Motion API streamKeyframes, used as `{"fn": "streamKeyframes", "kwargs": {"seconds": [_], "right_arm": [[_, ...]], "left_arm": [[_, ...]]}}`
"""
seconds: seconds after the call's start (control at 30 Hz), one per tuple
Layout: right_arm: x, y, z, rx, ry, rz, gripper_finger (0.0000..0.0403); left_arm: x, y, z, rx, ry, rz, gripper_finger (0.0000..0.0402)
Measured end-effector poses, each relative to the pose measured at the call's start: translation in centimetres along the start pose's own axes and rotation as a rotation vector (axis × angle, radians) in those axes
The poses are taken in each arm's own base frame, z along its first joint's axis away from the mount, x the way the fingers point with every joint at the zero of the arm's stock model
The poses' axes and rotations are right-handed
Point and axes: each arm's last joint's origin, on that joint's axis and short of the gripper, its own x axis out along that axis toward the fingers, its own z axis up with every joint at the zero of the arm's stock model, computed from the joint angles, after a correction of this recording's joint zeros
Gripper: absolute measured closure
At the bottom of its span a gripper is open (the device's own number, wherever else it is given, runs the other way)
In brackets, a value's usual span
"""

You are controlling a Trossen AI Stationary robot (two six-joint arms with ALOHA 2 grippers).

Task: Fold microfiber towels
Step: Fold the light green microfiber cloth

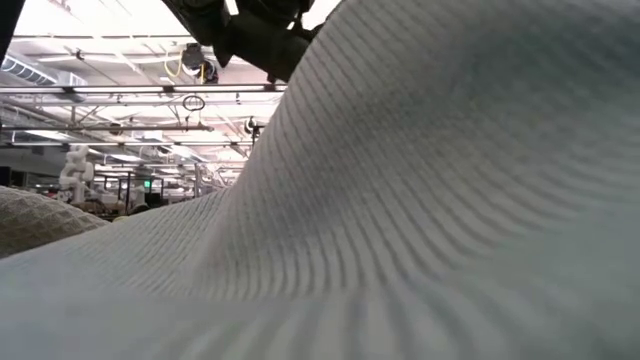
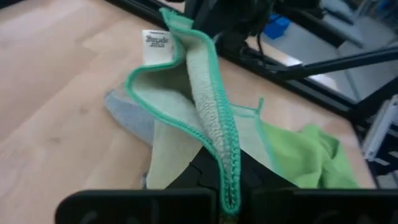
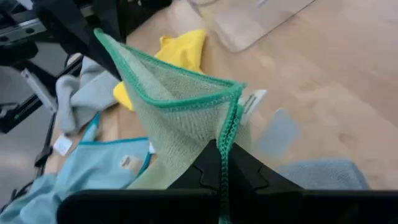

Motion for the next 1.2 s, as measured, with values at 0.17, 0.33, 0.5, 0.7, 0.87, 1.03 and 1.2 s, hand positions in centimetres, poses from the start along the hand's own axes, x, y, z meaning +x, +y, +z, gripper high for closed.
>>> {"fn": "streamKeyframes", "kwargs": {"seconds": [0.17, 0.33, 0.5, 0.7, 0.87, 1.03, 1.2], "right_arm": [[0.4, -0.4, -0.6, -0.086, 0.029, -0.017, 0.0394], [1.4, -1.7, -2.9, -0.092, 0.06, 0.007, 0.039], [1.8, -2.6, -5.0, -0.023, 0.083, 0.005, 0.0388], [1.9, -3.0, -5.9, -0.022, 0.105, -0.002, 0.037], [1.9, -2.8, -5.4, 0.03, 0.071, 0.041, 0.0305], [1.9, -2.2, -4.3, 0.018, 0.003, 0.092, 0.0225], [1.8, -2.2, -4.2, -0.073, 0.0, 0.094, 0.0193]], "left_arm": [[0.7, -0.7, -1.2, -0.027, 0.007, 0.083, 0.0378], [3.4, -0.5, -3.8, -0.1, 0.034, 0.085, 0.0384], [5.0, -0.1, -4.9, -0.206, -0.008, 0.066, 0.0396], [5.8, 0.3, -5.8, -0.228, -0.008, 0.087, 0.0384], [6.1, 0.4, -6.2, -0.231, 0.007, 0.085, 0.0396], [6.1, 0.5, -6.2, -0.228, 0.005, 0.092, 0.0384], [6.1, 0.5, -6.2, -0.223, 0.005, 0.093, 0.0388]]}}
